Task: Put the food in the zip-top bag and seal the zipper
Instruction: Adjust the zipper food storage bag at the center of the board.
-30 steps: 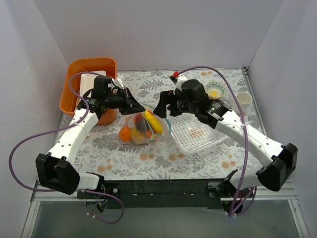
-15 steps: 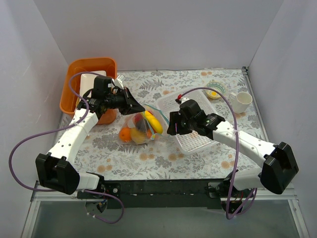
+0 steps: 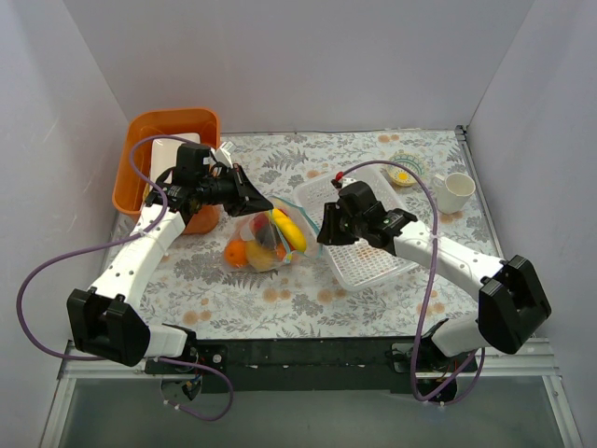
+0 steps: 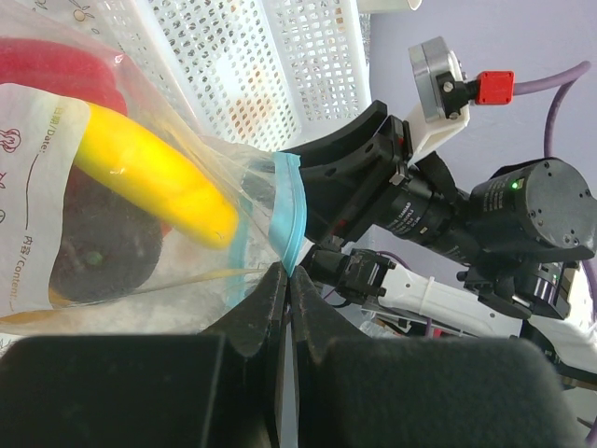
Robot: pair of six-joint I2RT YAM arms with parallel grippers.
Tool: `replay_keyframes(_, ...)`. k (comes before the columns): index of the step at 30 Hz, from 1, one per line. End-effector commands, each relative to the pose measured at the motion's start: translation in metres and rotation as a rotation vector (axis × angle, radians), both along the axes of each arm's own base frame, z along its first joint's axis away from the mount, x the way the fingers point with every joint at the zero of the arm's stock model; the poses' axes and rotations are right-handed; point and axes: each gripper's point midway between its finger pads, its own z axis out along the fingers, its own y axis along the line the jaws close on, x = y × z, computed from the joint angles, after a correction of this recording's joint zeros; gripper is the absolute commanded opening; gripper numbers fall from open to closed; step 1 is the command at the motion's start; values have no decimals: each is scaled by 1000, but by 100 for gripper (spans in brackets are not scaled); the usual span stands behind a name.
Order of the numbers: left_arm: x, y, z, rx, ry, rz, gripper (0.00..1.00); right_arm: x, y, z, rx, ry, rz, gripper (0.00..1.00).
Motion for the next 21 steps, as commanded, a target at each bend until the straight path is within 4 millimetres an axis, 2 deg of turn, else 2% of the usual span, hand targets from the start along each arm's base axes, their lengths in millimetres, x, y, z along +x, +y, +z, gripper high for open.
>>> replay_keyframes(1,-5,-1,29,-37,-83,-19,0,7,13,5,67,-21,39,38)
replay_keyframes(5,-4,-2,28,-38,-79,-22,0,7,19,7,103,-17,68,34)
replay_keyframes(8,-4,-2,25,-35,-74,-26,0,6,22,10,123,-22,86,25)
replay_keyframes(11,-5,-2,21,-34,-64,-33,0,7,25,15,145,-32,96,13)
replay_keyframes(12,-6,-3,20,-35,-62,-39,0,7,26,17,150,-37,98,2)
replay_keyframes(16,-9,-4,13,-36,-41,-61,0,9,26,30,175,-72,91,1)
replay_keyframes(21,-17,-8,5,-38,-21,-136,0,14,32,67,272,-158,83,1)
